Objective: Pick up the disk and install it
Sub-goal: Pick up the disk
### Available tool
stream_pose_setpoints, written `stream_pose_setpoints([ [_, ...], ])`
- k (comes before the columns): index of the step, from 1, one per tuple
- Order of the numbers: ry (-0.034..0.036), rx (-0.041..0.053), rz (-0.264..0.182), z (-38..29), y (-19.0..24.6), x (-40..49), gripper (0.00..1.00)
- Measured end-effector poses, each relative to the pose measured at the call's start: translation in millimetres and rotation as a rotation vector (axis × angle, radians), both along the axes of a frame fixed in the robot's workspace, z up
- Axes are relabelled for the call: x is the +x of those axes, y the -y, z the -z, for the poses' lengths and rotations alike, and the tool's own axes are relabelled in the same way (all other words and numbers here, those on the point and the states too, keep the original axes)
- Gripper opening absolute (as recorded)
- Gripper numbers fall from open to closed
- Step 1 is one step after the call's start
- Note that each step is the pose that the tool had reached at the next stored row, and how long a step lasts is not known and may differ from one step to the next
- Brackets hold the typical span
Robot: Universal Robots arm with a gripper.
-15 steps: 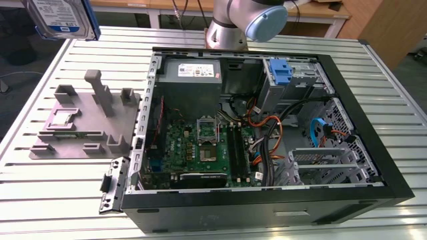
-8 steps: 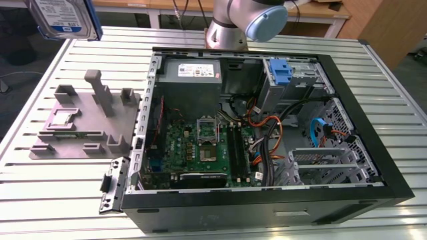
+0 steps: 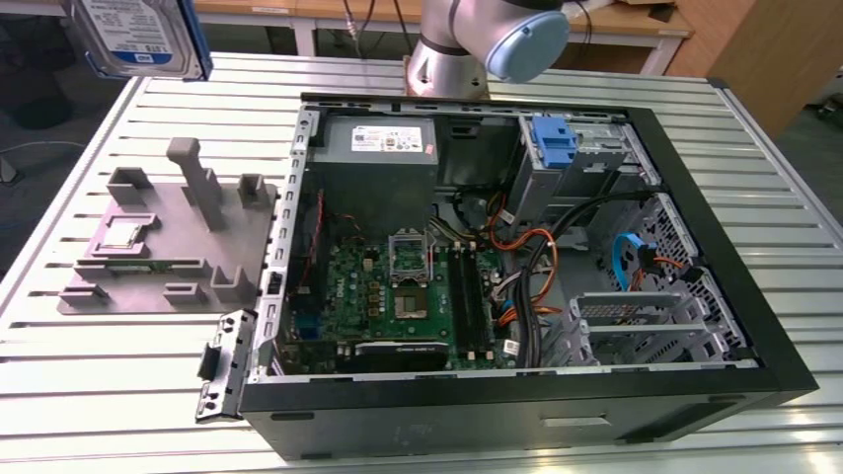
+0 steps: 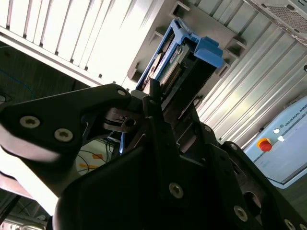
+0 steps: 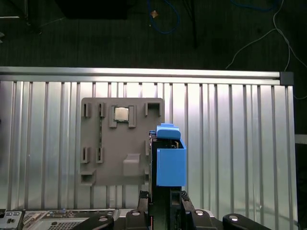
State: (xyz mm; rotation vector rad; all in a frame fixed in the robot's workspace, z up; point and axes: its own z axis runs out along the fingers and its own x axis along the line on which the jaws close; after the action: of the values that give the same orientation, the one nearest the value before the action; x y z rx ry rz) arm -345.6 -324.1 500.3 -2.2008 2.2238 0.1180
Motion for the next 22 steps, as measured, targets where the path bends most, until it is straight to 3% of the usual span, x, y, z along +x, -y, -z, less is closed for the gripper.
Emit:
stream_pose_setpoints([
  [12, -0.0064, -0.0001, 0.0, 0.0, 0.0, 19.5, 0.35],
  [22, -0.0071, -0.0001, 0.0, 0.0, 0.0, 23.4, 0.35],
])
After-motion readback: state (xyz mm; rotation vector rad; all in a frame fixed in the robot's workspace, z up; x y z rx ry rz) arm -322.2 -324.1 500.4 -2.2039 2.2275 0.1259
